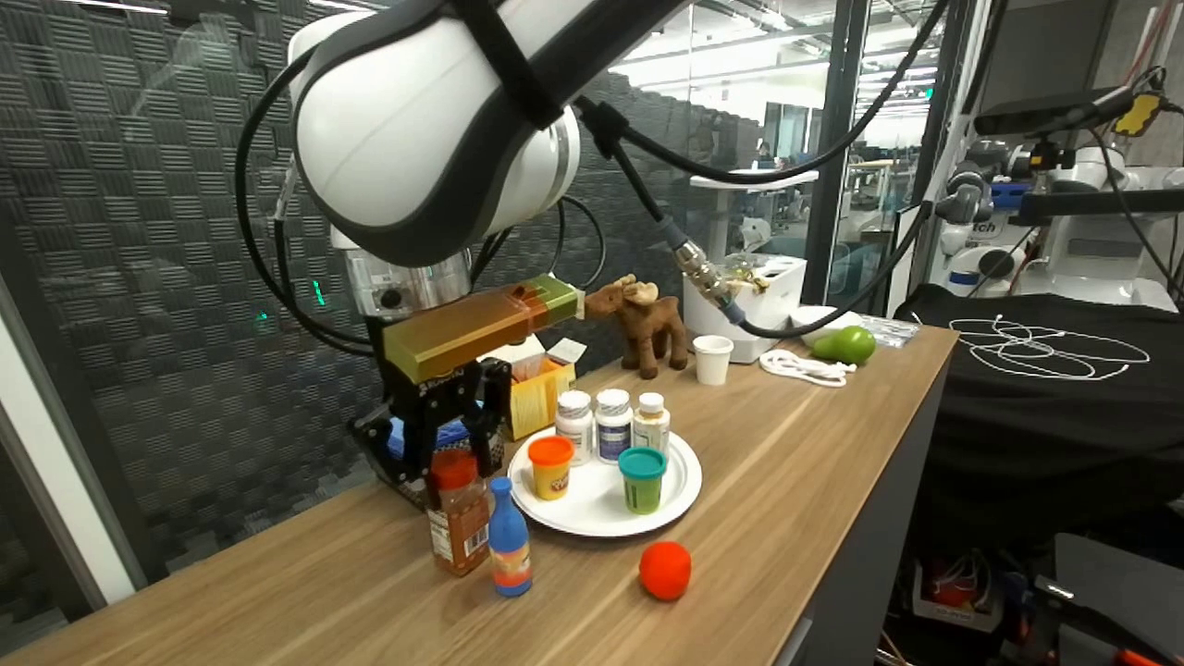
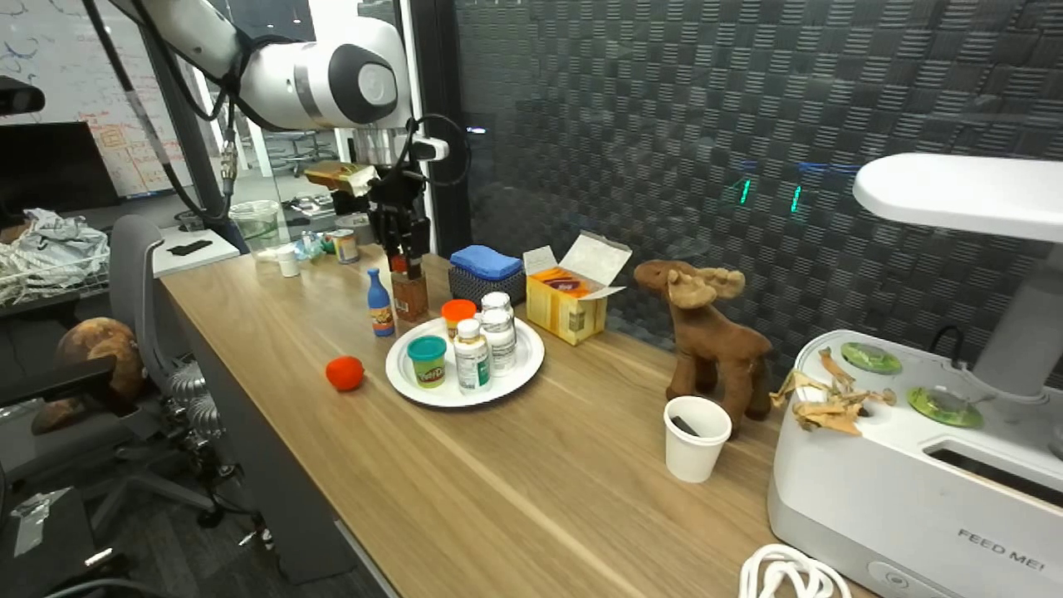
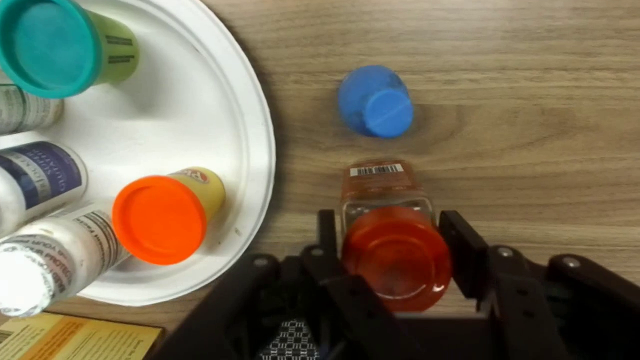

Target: Put all the bottles and the orange plushie on the white plate

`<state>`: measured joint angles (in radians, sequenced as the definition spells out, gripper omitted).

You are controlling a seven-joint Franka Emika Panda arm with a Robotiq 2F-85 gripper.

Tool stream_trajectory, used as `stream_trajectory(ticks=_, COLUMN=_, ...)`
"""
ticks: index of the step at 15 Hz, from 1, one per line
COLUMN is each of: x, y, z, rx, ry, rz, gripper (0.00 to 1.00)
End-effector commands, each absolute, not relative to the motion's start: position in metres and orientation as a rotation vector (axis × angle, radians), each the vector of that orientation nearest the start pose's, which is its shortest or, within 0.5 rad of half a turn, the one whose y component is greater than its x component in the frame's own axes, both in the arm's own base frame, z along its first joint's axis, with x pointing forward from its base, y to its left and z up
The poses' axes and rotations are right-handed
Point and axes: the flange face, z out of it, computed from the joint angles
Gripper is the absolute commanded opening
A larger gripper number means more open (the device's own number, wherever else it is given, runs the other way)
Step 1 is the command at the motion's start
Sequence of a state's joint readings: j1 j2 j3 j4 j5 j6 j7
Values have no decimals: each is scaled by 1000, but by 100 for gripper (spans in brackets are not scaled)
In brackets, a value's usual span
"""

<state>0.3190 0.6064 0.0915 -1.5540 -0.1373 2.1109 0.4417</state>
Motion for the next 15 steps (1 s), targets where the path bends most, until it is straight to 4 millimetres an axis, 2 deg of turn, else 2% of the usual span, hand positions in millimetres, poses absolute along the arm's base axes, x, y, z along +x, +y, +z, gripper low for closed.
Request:
stream_trajectory(ticks=1, x=648, y=271, z=306, rx=-3218, ry=-29, rz=-3, gripper=26)
stream_trajectory(ticks=5, x=644, y=279, z=317, rx=-3230, ry=-45, rz=-36, gripper=24)
stream_trajectory(ticks=8, x=642, y=278, z=336, rx=-3256, ry=-43, rz=-100, gripper=24)
stream_trajectory(ticks=10, x=639, y=271, z=351, rx=-3287, ry=-28, rz=-156, gripper=24)
stream_trajectory(ticks=15, x=632, y=234, z=383, rx=-3330, ry=141, rz=-289, gripper=24)
